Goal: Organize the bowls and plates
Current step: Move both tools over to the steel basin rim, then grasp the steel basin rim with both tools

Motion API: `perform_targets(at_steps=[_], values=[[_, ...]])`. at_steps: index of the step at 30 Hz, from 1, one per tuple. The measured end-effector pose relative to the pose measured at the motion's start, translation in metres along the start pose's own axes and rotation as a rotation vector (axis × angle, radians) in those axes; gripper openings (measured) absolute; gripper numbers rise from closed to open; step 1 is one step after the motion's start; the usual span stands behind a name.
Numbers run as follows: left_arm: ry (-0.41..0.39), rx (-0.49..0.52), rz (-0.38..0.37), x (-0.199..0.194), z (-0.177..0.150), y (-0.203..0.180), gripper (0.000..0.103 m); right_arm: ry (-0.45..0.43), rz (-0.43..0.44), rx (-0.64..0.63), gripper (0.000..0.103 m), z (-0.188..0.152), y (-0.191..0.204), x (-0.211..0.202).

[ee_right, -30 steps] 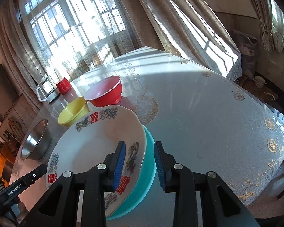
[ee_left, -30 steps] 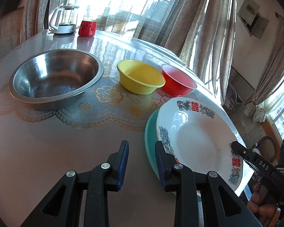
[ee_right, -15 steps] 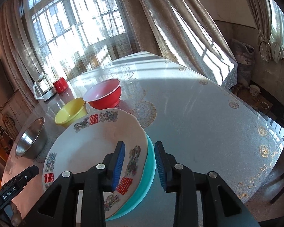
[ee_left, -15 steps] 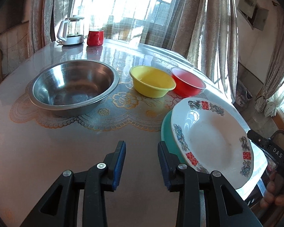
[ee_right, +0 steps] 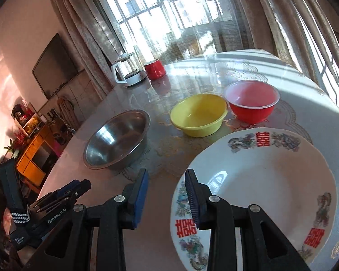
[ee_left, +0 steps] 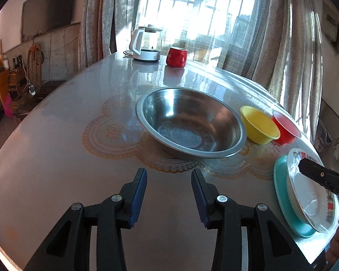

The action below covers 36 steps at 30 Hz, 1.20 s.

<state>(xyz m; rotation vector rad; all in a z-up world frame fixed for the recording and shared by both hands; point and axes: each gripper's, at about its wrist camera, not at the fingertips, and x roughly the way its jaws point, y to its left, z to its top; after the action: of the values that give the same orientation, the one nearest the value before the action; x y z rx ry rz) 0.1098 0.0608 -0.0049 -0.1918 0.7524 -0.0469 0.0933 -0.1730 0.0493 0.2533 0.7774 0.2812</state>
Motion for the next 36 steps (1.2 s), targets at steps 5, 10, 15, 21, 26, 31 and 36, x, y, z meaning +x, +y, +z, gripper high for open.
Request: perform_targets(at_steps=[5, 10, 15, 21, 26, 31, 36], values=[[-0.026, -0.082, 0.002, 0.003, 0.025, 0.036, 0.043, 0.073, 0.058, 0.018, 0.034, 0.015, 0.029, 0.054], [-0.028, -0.122, -0.007, 0.018, 0.048, 0.049, 0.044, 0.109, 0.029, 0.058, 0.034, 0.035, 0.035, 0.096], [-0.016, -0.132, -0.056, 0.039, 0.062, 0.046, 0.044, 0.13, 0.002, 0.094, 0.034, 0.044, 0.031, 0.123], [0.038, -0.065, -0.064, 0.063, 0.058, 0.03, 0.028, 0.151, -0.002, 0.083, 0.028, 0.046, 0.034, 0.143], [0.022, -0.049, -0.07, 0.06, 0.053, 0.025, 0.024, 0.146, -0.018, 0.029, 0.02, 0.042, 0.041, 0.142], [0.019, -0.053, -0.069, 0.052, 0.048, 0.026, 0.024, 0.155, -0.003, 0.03, 0.02, 0.04, 0.041, 0.139], [0.018, -0.053, -0.069, 0.038, 0.038, 0.029, 0.024, 0.165, 0.017, 0.024, 0.02, 0.033, 0.044, 0.135]])
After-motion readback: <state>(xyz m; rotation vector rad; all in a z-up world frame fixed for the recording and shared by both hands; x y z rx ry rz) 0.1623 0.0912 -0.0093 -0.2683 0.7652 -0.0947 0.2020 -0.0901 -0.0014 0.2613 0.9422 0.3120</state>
